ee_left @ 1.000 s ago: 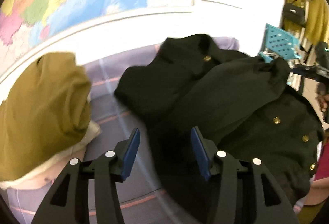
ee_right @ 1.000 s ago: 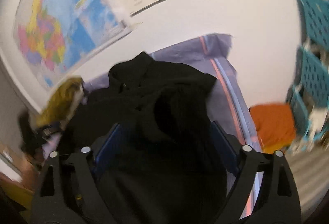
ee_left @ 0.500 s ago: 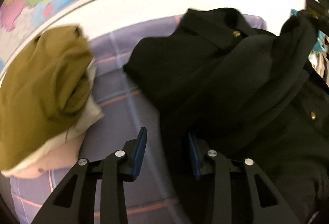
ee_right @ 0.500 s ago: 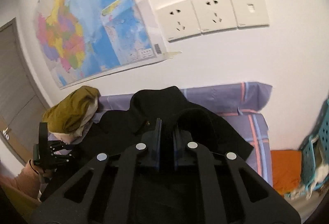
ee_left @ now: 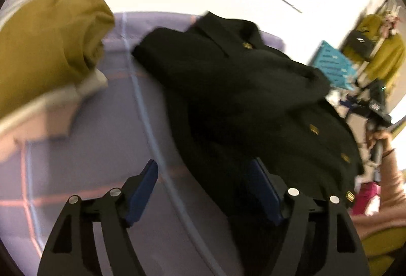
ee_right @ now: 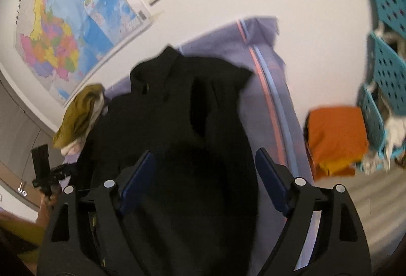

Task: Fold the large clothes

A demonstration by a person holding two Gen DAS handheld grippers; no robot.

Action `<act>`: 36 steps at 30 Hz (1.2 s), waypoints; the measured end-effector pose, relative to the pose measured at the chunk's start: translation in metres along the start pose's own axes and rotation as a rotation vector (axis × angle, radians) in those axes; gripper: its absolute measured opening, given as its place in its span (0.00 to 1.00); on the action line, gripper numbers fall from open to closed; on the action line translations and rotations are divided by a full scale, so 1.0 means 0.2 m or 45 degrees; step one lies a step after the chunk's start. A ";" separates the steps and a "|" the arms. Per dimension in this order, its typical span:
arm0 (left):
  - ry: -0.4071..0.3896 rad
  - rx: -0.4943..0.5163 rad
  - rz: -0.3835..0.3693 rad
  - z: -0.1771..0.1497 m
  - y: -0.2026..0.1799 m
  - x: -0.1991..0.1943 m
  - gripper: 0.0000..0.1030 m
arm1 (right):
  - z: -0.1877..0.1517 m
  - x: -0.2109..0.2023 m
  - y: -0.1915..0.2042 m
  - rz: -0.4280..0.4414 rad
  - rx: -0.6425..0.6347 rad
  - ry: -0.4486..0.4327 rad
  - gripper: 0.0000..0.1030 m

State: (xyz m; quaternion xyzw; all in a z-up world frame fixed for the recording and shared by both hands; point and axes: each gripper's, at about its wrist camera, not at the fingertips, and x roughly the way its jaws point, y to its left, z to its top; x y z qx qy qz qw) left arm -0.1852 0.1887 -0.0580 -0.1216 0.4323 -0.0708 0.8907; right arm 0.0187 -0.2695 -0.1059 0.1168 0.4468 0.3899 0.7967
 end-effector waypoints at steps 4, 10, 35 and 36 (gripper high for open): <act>0.061 -0.021 -0.108 -0.13 -0.05 -0.02 0.78 | -0.18 -0.10 -0.03 0.017 0.045 0.020 0.83; 0.105 0.039 -0.253 -0.23 -0.19 -0.02 0.88 | -0.31 -0.08 0.02 0.018 -0.006 0.084 0.87; -0.030 -0.218 -0.213 -0.17 -0.07 -0.36 0.10 | -0.44 -0.26 0.52 0.426 -0.121 -0.007 0.21; 0.005 -0.202 -0.196 -0.20 -0.06 -0.32 0.12 | -0.46 -0.21 0.47 0.405 -0.085 0.040 0.22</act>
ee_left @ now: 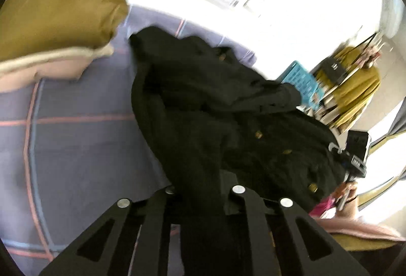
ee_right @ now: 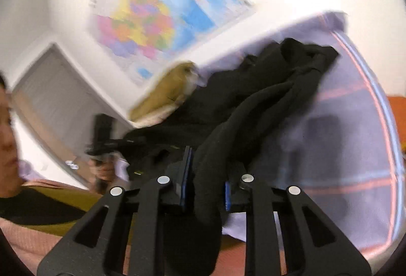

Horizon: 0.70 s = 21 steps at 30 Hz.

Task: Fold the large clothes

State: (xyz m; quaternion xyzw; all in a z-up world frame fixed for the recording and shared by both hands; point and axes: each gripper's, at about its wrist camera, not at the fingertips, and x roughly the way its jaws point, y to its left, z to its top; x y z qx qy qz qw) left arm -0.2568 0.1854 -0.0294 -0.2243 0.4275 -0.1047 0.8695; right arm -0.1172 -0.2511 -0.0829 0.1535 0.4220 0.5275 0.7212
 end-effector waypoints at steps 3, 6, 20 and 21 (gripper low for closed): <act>0.114 0.016 0.037 -0.06 0.05 0.14 0.21 | -0.08 0.09 -0.14 -0.044 0.112 0.083 0.27; 0.144 0.023 0.079 -0.11 0.11 0.18 0.34 | -0.14 0.13 -0.20 -0.060 0.181 0.122 0.41; 0.168 0.123 -0.007 -0.17 0.04 0.19 0.45 | -0.26 0.17 -0.17 0.155 0.196 0.148 0.31; 0.155 0.123 0.018 -0.16 0.04 0.18 0.29 | -0.26 0.17 -0.17 0.161 0.205 0.140 0.24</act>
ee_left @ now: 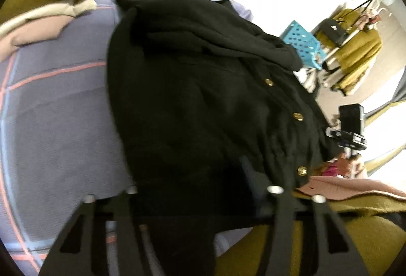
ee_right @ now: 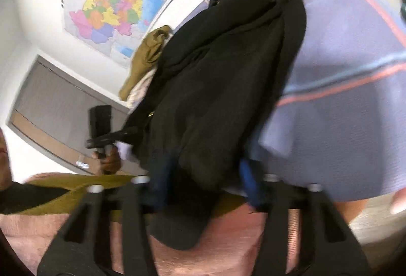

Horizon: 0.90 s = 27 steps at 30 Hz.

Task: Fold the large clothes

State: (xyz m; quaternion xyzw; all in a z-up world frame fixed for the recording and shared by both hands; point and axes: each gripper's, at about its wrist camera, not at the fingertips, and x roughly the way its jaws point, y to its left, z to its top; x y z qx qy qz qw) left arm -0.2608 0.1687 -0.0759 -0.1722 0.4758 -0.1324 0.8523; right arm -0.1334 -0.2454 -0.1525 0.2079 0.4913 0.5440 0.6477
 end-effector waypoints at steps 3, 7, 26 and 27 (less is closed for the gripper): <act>-0.049 -0.094 -0.060 0.02 0.03 -0.05 0.09 | 0.01 -0.03 0.03 0.036 0.005 -0.075 0.18; -0.109 -0.147 -0.097 0.06 0.01 -0.12 0.08 | 0.05 -0.14 0.12 0.097 -0.041 -0.184 0.17; -0.248 -0.158 -0.147 0.68 -0.03 -0.30 0.08 | 0.77 -0.22 0.22 0.203 -0.033 -0.451 0.16; -0.245 -0.153 -0.136 0.75 -0.03 -0.30 0.08 | 0.84 -0.21 0.20 0.225 0.001 -0.460 0.16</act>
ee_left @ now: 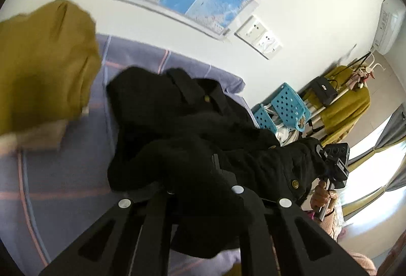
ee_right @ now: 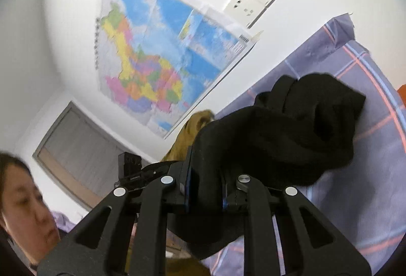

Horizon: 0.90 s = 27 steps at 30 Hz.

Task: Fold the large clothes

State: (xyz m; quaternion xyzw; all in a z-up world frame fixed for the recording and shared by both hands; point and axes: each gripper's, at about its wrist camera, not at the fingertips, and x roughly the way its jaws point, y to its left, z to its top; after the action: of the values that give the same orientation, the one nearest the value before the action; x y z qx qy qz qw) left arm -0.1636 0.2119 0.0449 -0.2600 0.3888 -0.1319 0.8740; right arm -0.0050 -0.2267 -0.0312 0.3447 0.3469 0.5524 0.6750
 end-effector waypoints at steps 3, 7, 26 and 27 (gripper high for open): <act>0.009 -0.001 0.042 0.18 0.00 0.08 0.08 | 0.15 0.06 -0.10 0.000 0.080 -0.027 0.17; 0.050 -0.075 0.075 0.43 0.06 0.26 0.09 | 0.35 0.21 -0.31 -0.086 0.225 -0.038 0.18; 0.047 0.124 0.043 0.42 0.14 0.41 0.72 | 0.21 0.51 -0.12 -0.682 -0.527 0.184 0.61; 0.048 0.228 0.059 0.35 0.07 0.40 0.73 | 0.18 0.57 -0.10 -0.755 -0.607 0.229 0.63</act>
State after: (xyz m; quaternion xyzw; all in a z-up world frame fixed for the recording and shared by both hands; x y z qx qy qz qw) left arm -0.0567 0.2138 0.0276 -0.1691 0.3978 -0.1509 0.8891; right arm 0.0531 -0.1210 -0.0398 0.0131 0.3512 0.4266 0.8334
